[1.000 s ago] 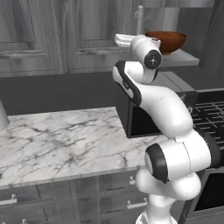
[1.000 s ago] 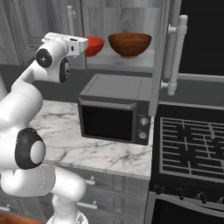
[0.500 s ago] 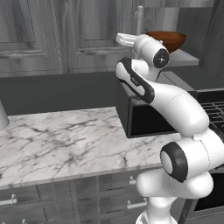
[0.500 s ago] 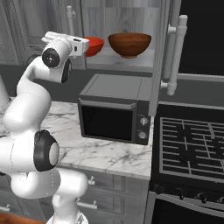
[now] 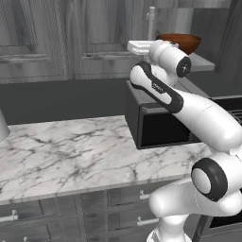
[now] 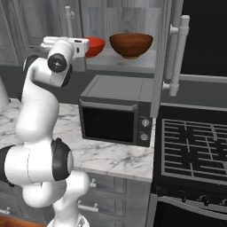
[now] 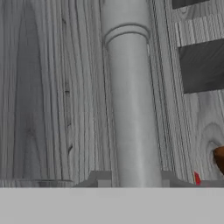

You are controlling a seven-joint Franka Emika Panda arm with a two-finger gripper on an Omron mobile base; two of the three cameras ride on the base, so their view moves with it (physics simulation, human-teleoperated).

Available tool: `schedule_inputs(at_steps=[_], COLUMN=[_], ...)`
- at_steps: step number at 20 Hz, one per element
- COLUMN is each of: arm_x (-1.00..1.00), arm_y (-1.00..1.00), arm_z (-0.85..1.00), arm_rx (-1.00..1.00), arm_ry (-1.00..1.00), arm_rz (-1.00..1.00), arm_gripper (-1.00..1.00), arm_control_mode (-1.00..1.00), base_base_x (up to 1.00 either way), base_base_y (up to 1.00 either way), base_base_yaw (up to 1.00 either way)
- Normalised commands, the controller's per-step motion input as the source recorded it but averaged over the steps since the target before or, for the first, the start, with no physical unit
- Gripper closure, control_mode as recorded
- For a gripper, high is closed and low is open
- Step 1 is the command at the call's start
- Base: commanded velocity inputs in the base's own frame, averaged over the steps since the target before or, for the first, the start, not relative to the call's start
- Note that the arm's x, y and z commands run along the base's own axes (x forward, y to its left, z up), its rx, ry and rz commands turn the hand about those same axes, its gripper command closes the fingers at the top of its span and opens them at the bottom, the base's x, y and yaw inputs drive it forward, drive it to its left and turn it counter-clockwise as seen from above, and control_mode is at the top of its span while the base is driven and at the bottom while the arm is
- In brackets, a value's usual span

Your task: Move the bowls from the cabinet to the plates on the dining table.

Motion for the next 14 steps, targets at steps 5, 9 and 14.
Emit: schedule_inputs(at_steps=[5, 9, 14], arm_x=[-0.4, -0.5, -0.53], arm_y=[0.54, 0.44, 0.4], arm_z=[0.07, 0.07, 0.05], arm_rx=[-0.04, 0.0, 0.0], arm_ry=[0.0, 0.0, 0.0], arm_rz=[0.0, -0.02, -0.02], arm_gripper=[1.0, 1.0, 1.0], arm_control_mode=[-1.0, -1.0, -1.0], base_base_x=[0.0, 0.0, 0.0], base_base_y=[0.0, 0.0, 0.0], base_base_yaw=[0.0, 0.0, 0.0])
